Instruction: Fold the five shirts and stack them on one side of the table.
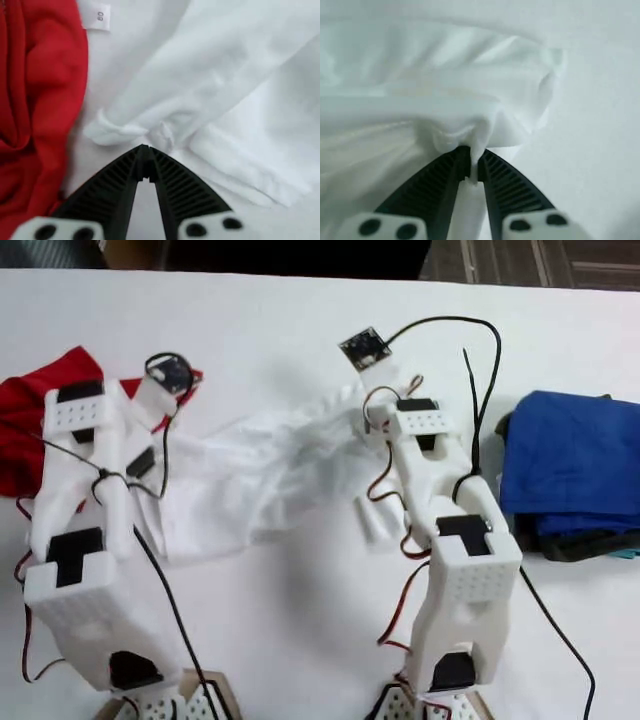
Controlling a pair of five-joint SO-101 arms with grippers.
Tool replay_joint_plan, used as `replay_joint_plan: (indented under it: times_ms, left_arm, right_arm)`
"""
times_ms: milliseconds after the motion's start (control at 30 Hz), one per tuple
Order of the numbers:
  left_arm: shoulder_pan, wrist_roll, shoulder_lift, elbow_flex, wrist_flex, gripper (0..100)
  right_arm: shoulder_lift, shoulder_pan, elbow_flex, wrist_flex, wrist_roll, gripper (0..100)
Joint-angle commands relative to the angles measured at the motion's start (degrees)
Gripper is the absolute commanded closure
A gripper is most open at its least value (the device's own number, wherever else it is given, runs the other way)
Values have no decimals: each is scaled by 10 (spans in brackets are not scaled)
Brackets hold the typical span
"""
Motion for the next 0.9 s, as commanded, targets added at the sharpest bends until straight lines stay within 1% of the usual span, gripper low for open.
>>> replay_joint_plan:
  times_ms: [0, 133, 267, 367, 433, 467, 633, 800, 867]
  left_arm:
    - [0, 7, -3, -36, 15, 975]
    - [3, 7, -2, -51, 42, 974]
    - [4, 8, 2, -50, 39, 967]
    - [19, 34, 2, -51, 37, 884]
    - [29, 38, 2, -51, 30, 824]
    - [32, 41, 0, -51, 20, 810]
    - [47, 42, 2, -47, 7, 809]
    - [47, 42, 4, -45, 4, 809]
    - [47, 42, 7, -44, -10, 809]
  right_arm:
    - [-2, -4, -17, -7, 1, 978]
    - [-2, -4, -17, -7, 1, 978]
    - [-2, -4, -17, -7, 1, 978]
    - [-2, -5, -17, -8, 1, 978]
    - [-2, -5, -17, -8, 1, 978]
    - [-2, -5, -17, -8, 1, 978]
    - [-2, -5, -17, -8, 1, 978]
    - [-2, -5, -17, -8, 1, 978]
    - [-2, -5, -17, -8, 1, 978]
